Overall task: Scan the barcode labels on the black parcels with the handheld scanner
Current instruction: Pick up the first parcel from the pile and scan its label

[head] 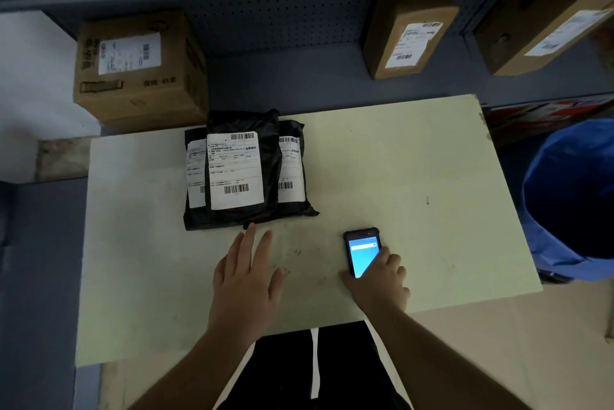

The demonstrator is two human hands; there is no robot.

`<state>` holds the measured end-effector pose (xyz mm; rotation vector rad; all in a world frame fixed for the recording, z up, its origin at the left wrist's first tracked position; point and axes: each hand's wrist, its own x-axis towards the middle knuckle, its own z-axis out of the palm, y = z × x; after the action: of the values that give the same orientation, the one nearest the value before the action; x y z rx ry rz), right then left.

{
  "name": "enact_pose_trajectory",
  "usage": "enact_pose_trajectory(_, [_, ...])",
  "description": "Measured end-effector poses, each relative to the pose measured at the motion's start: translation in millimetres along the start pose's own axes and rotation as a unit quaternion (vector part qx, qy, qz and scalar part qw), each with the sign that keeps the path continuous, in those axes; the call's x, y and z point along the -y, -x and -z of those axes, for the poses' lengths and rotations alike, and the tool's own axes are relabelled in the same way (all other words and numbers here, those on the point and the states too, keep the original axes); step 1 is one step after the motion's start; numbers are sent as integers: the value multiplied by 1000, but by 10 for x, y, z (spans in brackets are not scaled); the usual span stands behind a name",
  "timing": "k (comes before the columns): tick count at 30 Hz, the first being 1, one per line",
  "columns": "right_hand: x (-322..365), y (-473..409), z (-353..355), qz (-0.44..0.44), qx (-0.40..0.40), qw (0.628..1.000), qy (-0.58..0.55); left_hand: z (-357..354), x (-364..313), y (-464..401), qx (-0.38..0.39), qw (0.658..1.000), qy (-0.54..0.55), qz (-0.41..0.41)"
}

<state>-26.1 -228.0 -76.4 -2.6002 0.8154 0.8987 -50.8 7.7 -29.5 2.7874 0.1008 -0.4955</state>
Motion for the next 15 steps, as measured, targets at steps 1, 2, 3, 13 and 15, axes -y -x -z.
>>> enact_pose_trajectory(1, [7, 0, -5, -5, -2, 1000, -5, 5, 13, 5, 3, 1000, -4, -1])
enact_pose_trajectory(2, [6, 0, -16, -6, -6, 1000, -6, 7, 26, 8, 7, 1000, -4, -1])
enact_pose_trajectory(3, [3, -1, -20, -8, -6, 1000, -5, 12, 38, 11, 12, 1000, -3, 2])
enact_pose_trajectory(13, [-46, -43, 81, 0, 30, 997, -75, 155, 42, -68, -8, 1000, -1, 0])
enact_pose_trajectory(15, [-48, -52, 133, 6, 47, 995, -93, 229, 45, -125, -16, 1000, -1, 3])
